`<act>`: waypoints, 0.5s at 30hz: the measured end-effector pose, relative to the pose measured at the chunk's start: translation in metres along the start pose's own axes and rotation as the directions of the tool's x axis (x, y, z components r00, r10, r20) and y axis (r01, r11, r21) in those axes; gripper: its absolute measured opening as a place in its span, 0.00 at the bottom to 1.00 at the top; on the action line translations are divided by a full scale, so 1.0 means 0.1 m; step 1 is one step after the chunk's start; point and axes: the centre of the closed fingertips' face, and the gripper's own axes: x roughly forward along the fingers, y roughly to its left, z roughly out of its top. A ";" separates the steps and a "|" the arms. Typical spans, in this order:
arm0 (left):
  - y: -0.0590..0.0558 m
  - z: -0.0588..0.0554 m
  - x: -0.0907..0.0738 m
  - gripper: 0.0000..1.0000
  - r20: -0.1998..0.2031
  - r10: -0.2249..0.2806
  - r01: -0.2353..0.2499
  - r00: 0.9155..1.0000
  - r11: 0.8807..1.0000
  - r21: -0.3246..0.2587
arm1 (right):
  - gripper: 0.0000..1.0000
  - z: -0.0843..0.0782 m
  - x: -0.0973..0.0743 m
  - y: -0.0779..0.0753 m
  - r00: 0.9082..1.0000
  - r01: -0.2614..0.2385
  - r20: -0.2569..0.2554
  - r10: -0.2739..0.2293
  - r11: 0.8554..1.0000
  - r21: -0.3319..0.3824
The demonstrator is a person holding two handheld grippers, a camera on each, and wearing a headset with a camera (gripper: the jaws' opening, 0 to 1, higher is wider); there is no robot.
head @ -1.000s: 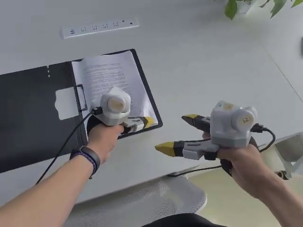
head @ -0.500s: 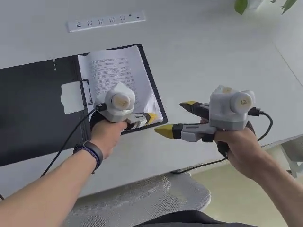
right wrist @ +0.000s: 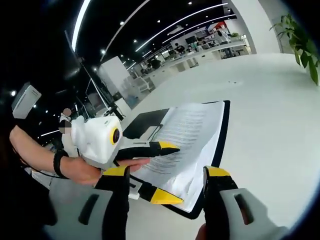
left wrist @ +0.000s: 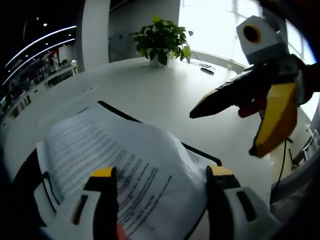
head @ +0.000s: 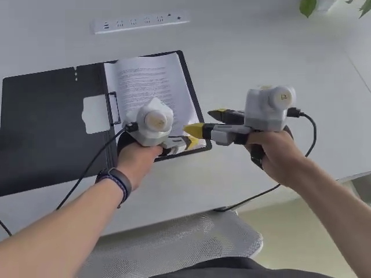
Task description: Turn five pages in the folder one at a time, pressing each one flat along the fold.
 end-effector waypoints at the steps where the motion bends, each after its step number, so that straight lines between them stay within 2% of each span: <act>1: 0.00 0.00 0.00 0.73 0.000 0.000 0.000 1.000 1.000 -0.002 | 0.57 0.01 0.03 0.00 1.000 -0.002 0.000 0.002 1.000 0.009; 6: 0.00 0.00 0.00 0.73 0.003 0.002 -0.002 1.000 1.000 -0.009 | 0.53 0.03 0.19 -0.06 1.000 -0.004 0.001 0.004 0.998 0.058; 7: 0.00 0.01 0.00 0.73 0.003 0.002 -0.002 1.000 1.000 -0.011 | 0.53 0.02 0.22 -0.09 1.000 -0.004 0.004 0.003 0.996 0.090; 15: 0.01 0.01 0.00 0.73 0.007 0.007 -0.007 1.000 1.000 -0.019 | 0.45 -0.04 0.31 -0.20 1.000 0.002 0.003 -0.003 0.986 0.166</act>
